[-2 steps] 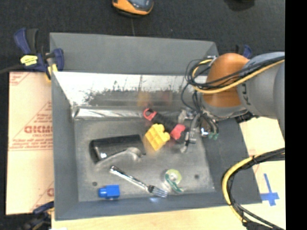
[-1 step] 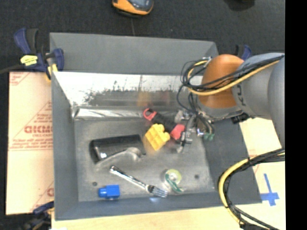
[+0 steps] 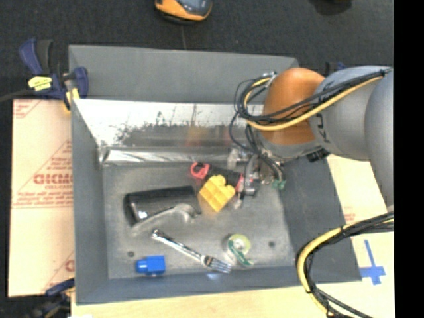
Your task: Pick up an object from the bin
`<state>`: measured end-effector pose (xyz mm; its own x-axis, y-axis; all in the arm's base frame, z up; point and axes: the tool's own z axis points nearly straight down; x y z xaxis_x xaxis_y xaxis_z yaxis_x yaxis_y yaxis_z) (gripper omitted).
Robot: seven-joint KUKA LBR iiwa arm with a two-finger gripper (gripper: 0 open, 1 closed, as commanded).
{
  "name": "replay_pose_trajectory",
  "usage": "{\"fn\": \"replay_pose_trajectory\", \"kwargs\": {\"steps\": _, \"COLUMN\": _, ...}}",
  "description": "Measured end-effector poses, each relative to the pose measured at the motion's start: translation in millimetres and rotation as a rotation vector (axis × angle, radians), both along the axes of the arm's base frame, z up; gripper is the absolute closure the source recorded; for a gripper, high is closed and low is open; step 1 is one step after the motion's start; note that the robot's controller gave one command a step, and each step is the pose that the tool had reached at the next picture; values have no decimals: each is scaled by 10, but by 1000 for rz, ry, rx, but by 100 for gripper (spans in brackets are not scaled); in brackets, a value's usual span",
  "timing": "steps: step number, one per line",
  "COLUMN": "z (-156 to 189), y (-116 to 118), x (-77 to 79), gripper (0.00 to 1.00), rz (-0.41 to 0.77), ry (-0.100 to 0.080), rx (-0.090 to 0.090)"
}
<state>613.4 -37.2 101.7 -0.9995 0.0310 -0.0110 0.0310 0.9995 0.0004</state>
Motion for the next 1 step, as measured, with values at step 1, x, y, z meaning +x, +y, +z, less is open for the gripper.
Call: {"fn": "replay_pose_trajectory", "kwargs": {"steps": 1, "z": -333, "y": 70, "x": 72, "gripper": 0, "rz": 81, "ry": 1, "rx": -6}}
